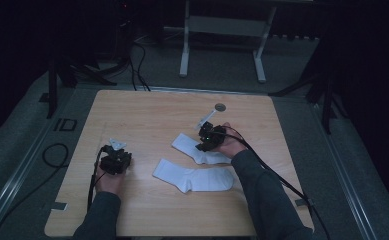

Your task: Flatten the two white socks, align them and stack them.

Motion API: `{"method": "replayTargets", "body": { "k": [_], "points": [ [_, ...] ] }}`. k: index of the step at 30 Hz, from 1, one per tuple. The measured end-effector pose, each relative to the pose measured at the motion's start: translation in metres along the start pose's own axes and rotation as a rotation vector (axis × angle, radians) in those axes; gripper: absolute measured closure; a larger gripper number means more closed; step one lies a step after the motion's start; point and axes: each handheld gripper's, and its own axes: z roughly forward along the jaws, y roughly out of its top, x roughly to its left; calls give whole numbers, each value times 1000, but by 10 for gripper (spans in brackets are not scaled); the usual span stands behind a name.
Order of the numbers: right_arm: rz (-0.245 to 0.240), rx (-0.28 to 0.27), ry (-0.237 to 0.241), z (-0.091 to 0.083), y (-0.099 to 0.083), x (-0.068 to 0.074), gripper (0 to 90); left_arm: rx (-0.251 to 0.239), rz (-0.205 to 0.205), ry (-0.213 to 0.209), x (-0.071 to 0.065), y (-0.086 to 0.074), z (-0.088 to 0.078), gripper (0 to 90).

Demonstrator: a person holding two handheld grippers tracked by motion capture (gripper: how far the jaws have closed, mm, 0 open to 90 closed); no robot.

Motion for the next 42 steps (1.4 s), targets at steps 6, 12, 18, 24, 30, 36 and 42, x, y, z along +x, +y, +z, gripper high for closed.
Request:
{"method": "replayTargets", "body": {
  "k": [6, 12, 18, 24, 30, 36, 42],
  "points": [
    [-19, 42, 8, 19, 14, 5, 559, -3, -5, 0, 0, 0, -1, 806],
    [-22, 82, 3, 34, 22, 8, 534, -4, -3, 0, 0, 0, -1, 805],
    [41, 90, 35, 47, 22, 1, 502, -5, -4, 0, 0, 0, -1, 804],
    [52, 91, 45, 47, 23, 1, 593, -2, -1, -2, 0, 0, -1, 804],
    [32, 99, 51, 45, 23, 4, 818, -5, -3, 0, 0, 0, -2, 803],
    [4, 114, 30, 39, 21, 1, 831, -4, -9, 1, 2, 0, -2, 803],
    [-7, 62, 13, 6, 20, -4, 830, -4, -6, 1, 2, 0, -2, 803]
  ]
}}
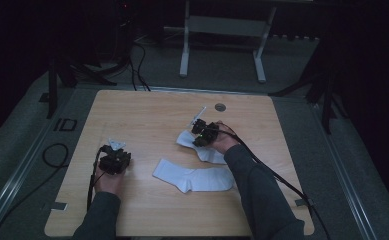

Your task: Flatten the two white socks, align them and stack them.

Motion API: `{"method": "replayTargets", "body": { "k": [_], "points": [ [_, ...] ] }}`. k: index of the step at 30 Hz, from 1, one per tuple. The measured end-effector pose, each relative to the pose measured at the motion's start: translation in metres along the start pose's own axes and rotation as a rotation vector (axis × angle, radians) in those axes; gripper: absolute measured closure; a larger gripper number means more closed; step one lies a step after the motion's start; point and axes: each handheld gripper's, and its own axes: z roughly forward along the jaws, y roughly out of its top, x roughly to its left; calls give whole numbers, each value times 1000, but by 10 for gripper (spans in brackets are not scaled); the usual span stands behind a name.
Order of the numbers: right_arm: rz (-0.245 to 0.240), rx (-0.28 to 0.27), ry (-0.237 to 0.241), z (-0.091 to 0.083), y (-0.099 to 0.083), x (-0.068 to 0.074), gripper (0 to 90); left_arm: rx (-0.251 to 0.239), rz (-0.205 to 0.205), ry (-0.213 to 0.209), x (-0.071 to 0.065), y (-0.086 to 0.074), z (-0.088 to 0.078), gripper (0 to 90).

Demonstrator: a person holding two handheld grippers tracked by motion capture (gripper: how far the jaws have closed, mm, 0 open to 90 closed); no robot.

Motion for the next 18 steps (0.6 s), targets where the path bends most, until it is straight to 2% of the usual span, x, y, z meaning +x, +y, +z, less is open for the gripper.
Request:
{"method": "replayTargets", "body": {
  "k": [10, 13, 18],
  "points": [
    [22, -80, -26, -64, -11, -8, 828, 3, -1, 3, 0, 0, 1, 803],
    [26, -101, -22, -79, -14, -8, 828, 5, 0, 2, 0, 0, 1, 803],
    [10, -109, -46, -98, -19, -4, 826, 4, -1, 3, 0, 0, 1, 803]
  ]
}}
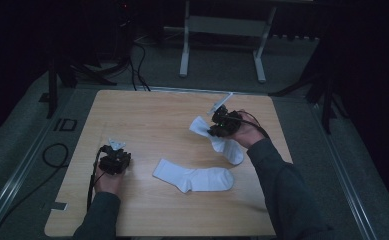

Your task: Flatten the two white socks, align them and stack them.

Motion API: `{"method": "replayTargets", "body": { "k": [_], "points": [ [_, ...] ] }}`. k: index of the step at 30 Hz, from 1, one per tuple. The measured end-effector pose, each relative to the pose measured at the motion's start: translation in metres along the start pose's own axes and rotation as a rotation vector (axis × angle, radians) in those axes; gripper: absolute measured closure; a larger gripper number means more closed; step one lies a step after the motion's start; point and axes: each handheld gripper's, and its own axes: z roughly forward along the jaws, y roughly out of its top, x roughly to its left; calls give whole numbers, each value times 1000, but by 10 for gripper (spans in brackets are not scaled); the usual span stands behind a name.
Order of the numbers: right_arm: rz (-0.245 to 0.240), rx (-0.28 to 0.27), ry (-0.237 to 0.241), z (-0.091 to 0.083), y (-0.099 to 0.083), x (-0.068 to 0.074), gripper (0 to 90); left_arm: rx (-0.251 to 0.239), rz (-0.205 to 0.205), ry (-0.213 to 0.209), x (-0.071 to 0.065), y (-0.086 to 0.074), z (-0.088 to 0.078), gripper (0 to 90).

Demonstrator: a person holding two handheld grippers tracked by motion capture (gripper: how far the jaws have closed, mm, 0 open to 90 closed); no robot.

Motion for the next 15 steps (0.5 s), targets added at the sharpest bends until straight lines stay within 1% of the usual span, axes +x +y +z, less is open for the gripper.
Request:
{"method": "replayTargets", "body": {
  "k": [7, 11, 15],
  "points": [
    [-17, -33, -5, -23, -1, 4, 825, 5, 1, 0, -1, 0, 1, 804],
    [-23, -50, 7, -31, 0, 8, 824, 7, 2, 0, -1, 0, 1, 804],
    [-43, -53, 10, -37, 2, 16, 824, 8, 2, 0, -1, 0, 1, 804]
  ]
}}
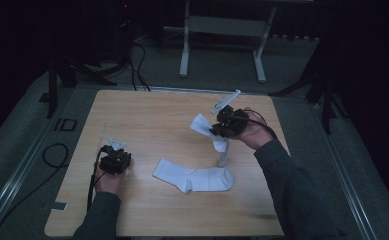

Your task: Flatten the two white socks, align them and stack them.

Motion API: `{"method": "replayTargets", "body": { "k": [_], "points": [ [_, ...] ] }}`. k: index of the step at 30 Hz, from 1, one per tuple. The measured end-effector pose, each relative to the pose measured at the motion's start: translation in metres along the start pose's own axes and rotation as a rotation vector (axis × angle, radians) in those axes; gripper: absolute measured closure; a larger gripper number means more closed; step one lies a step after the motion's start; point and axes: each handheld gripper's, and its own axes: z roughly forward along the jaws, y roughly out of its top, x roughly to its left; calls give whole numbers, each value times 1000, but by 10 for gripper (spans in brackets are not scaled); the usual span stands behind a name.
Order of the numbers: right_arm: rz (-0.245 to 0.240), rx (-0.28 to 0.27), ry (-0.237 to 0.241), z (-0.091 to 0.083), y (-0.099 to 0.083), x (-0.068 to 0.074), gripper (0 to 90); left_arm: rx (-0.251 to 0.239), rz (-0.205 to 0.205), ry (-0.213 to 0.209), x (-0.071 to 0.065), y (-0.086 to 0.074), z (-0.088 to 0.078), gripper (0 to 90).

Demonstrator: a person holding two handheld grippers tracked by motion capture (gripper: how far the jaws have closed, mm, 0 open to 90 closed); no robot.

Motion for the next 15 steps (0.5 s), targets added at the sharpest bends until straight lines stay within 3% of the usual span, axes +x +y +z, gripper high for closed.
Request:
{"method": "replayTargets", "body": {
  "k": [15],
  "points": [
    [-66, -70, 47, -28, -1, 36, 824, -1, -4, 0, 0, 0, 0, 805]
  ]
}}
